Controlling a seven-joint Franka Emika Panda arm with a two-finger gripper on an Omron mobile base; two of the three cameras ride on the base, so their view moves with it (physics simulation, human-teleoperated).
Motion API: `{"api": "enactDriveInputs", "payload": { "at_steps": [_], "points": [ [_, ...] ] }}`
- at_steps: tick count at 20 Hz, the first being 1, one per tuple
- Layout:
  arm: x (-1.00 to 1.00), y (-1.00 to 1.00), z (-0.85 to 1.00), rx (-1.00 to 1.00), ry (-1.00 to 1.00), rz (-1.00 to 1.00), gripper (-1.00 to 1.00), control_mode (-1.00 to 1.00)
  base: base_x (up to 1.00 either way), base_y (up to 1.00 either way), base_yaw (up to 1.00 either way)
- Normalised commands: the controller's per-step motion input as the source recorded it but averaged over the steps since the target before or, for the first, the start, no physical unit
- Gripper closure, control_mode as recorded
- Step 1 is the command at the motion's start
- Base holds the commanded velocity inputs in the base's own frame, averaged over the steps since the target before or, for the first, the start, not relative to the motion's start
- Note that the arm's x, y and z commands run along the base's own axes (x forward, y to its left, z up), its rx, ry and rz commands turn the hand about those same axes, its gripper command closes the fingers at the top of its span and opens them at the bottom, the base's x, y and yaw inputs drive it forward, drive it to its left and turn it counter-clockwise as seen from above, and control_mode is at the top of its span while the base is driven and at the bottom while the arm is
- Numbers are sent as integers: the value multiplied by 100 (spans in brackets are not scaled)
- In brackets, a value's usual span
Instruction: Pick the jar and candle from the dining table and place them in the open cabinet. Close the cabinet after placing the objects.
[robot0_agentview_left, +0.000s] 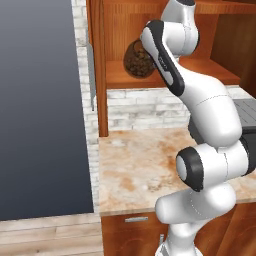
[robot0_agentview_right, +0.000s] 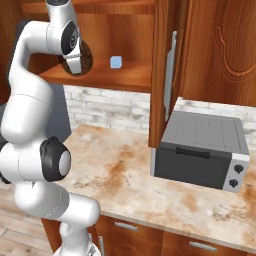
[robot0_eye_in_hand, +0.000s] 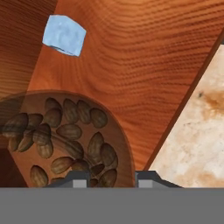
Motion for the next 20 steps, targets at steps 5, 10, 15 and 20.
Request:
{"api": "enactDriveInputs", "payload": {
  "at_steps": [5,10,15,20],
  "points": [
    [0,0,0,0,0,0,100,-100,0,0,0],
    [0,0,0,0,0,0,100,-100,0,0,0],
    [0,0,0,0,0,0,-100,-100,0,0,0],
    [0,0,0,0,0,0,-100,-100,0,0,0]
  ]
}}
